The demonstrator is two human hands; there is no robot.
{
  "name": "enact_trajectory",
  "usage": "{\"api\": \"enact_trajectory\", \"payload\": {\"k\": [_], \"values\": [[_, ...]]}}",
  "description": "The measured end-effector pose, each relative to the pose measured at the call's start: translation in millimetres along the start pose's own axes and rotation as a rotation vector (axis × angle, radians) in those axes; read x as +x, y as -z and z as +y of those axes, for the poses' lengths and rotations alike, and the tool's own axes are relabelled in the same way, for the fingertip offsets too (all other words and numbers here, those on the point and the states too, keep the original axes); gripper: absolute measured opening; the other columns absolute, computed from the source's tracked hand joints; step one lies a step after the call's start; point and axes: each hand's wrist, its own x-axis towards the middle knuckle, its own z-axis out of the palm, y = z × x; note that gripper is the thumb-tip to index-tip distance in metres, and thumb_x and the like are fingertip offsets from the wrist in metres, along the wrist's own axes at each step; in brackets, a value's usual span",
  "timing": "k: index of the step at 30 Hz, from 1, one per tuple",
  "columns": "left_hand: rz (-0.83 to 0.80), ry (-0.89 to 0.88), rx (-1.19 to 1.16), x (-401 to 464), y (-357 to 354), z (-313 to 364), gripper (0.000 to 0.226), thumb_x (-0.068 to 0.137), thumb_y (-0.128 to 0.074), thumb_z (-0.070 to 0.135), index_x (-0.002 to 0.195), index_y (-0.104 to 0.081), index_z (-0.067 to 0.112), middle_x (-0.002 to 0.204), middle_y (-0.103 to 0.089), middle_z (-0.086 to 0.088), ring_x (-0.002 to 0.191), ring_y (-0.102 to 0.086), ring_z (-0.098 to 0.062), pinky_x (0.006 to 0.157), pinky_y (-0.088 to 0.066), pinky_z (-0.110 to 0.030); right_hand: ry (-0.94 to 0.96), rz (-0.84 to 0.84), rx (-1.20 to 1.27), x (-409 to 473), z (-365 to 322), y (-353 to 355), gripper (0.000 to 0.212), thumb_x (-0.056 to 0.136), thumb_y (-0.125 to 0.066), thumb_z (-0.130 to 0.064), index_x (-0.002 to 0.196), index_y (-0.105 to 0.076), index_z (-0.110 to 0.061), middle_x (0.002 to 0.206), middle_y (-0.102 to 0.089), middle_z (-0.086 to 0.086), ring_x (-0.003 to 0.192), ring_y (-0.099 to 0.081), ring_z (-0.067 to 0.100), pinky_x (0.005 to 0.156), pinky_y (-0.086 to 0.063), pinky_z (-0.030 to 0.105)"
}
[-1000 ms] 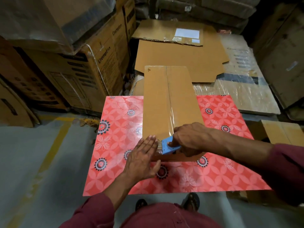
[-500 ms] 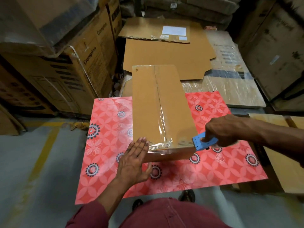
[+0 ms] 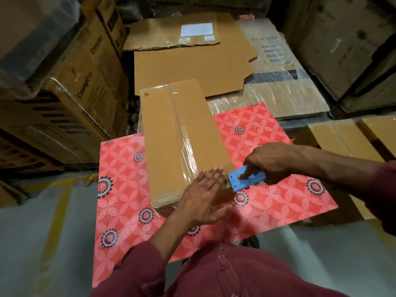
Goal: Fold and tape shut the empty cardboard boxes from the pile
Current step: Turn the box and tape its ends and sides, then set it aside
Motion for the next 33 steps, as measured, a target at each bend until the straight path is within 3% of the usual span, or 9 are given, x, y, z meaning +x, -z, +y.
{"api": "enact_trajectory", "payload": {"k": [3, 6, 11, 16, 20, 23, 28, 31, 33], "values": [[-0.114, -0.057, 0.029, -1, -8, -7, 0.101, 0.092, -0.052, 0.072, 0.163, -0.027, 0.005, 0.171, -0.02, -0.013, 0.16, -0.018, -0.025, 0.129, -0.019, -0.045, 0.071, 0.079, 0.098, -7, 19, -21, 0.055, 0.088, -0.058, -0.051, 0.142, -0.051, -0.056, 0.12, -0.066, -0.014, 0.097, -0.064, 0.02, 0.067, -0.045, 0.032], [-0.157, -0.079, 0.008, -3, -4, -11, 0.105, 0.09, -0.056, 0.07, 0.165, -0.017, 0.007, 0.174, -0.012, -0.011, 0.161, -0.008, -0.022, 0.129, -0.018, -0.045, 0.124, 0.12, 0.258, -21, 34, -39, 0.064, 0.081, -0.046, -0.066, 0.143, -0.054, -0.05, 0.122, -0.063, -0.015, 0.094, -0.063, 0.019, 0.066, -0.034, 0.028], [-0.141, -0.059, -0.003, 0, 0, -6, 0.107, 0.088, -0.063, 0.067, 0.165, -0.021, 0.007, 0.173, -0.014, -0.01, 0.161, -0.012, -0.021, 0.126, -0.027, -0.048, 0.045, 0.014, 0.151, -59, 66, -59, 0.059, 0.093, -0.061, -0.035, 0.147, -0.047, -0.054, 0.131, -0.058, -0.007, 0.102, -0.06, 0.017, 0.064, -0.027, 0.025], [-0.137, -0.045, -0.047, 2, 3, -2, 0.103, 0.089, -0.065, 0.067, 0.163, -0.026, 0.007, 0.173, -0.018, -0.01, 0.16, -0.016, -0.022, 0.126, -0.027, -0.05, 0.019, -0.003, 0.055, -47, 64, -79, 0.066, 0.087, -0.057, -0.034, 0.147, -0.044, -0.056, 0.129, -0.058, -0.01, 0.106, -0.062, 0.021, 0.071, -0.05, 0.034], [-0.155, -0.01, -0.061, 11, 9, 4, 0.093, 0.09, -0.06, 0.068, 0.159, -0.04, 0.009, 0.169, -0.031, -0.011, 0.156, -0.029, -0.025, 0.123, -0.032, -0.05, 0.007, -0.004, 0.041, -13, 46, -79, 0.059, 0.086, -0.061, -0.035, 0.142, -0.054, -0.05, 0.117, -0.065, -0.004, 0.103, -0.065, 0.028, 0.072, -0.05, 0.035], [-0.141, -0.066, 0.015, 33, 19, 12, 0.084, 0.092, -0.052, 0.072, 0.15, -0.053, 0.012, 0.154, -0.051, -0.015, 0.139, -0.051, -0.034, 0.113, -0.041, -0.05, 0.006, -0.005, 0.04, 5, 31, -73, 0.051, 0.085, -0.066, -0.031, 0.134, -0.063, -0.045, 0.114, -0.068, -0.002, 0.101, -0.067, 0.029, 0.073, -0.052, 0.033], [-0.289, -0.2, 0.116, 76, 18, 16, 0.085, 0.088, -0.05, 0.082, 0.144, -0.059, 0.02, 0.154, -0.051, -0.013, 0.144, -0.043, -0.033, 0.117, -0.031, -0.057, -0.043, 0.072, -0.025, 32, 20, -72, 0.016, 0.08, -0.074, -0.031, 0.095, -0.071, -0.027, 0.096, -0.074, -0.002, 0.083, -0.071, 0.025, 0.077, -0.055, 0.033], [-0.368, -0.248, 0.129, 90, 11, 14, 0.082, 0.085, -0.047, 0.088, 0.128, -0.068, 0.021, 0.149, -0.058, -0.007, 0.144, -0.045, -0.032, 0.119, -0.026, -0.062, -0.069, -0.12, -0.129, 53, 21, -104, 0.021, 0.075, -0.081, -0.031, 0.079, -0.064, -0.019, 0.098, -0.074, -0.006, 0.081, -0.064, 0.017, 0.097, -0.045, 0.045], [-0.399, -0.273, 0.139, 99, 9, 12, 0.081, 0.082, -0.043, 0.092, 0.116, -0.072, 0.024, 0.142, -0.063, -0.002, 0.142, -0.047, -0.03, 0.119, -0.021, -0.066, -0.151, -0.213, -0.015, 60, 38, -130, 0.015, 0.077, -0.079, -0.027, 0.075, -0.066, -0.018, 0.099, -0.076, -0.005, 0.08, -0.062, 0.015, 0.098, -0.046, 0.048]]}}
